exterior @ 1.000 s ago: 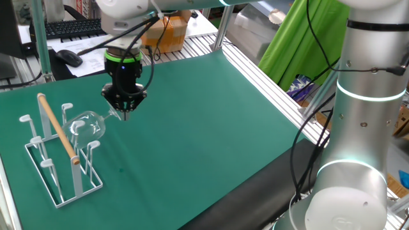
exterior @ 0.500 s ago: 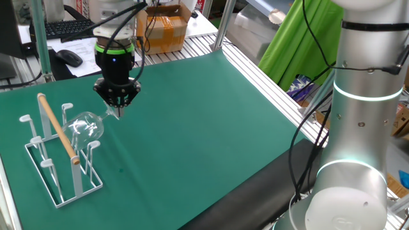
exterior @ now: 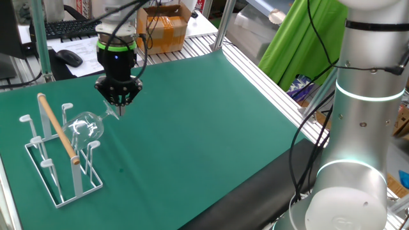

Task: Put the cup on the cup rack

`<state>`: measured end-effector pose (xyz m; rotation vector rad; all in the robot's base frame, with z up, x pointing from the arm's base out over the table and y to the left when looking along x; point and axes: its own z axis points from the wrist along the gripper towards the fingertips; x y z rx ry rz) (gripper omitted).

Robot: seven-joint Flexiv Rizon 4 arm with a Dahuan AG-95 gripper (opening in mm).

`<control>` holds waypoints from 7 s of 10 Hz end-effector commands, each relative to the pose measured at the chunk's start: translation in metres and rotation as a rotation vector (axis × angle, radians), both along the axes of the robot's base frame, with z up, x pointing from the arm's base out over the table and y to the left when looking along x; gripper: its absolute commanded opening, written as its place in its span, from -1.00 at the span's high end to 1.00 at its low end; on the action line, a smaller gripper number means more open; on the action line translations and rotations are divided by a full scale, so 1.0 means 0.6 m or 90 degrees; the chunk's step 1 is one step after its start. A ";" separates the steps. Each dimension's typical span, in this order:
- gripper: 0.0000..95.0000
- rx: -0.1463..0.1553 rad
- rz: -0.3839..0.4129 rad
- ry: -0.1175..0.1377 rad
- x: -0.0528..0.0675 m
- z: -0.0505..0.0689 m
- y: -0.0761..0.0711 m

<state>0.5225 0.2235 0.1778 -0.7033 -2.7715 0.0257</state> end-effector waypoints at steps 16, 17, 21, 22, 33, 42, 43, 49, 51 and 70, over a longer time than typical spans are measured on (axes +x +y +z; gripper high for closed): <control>1.00 0.052 -0.049 0.013 0.009 0.040 0.047; 1.00 0.061 -0.058 0.015 0.011 0.040 0.047; 1.00 0.086 -0.070 0.016 0.012 0.039 0.048; 1.00 0.075 -0.059 0.013 0.014 0.040 0.047; 1.00 0.021 -0.011 -0.004 0.061 0.028 0.029; 1.00 0.048 -0.038 0.001 0.041 0.012 0.038; 1.00 0.057 -0.043 0.005 0.040 0.013 0.039; 1.00 0.063 -0.066 0.010 0.003 0.005 0.067; 1.00 0.068 -0.074 0.011 -0.004 0.011 0.071; 1.00 0.064 -0.101 0.028 0.003 0.038 0.126</control>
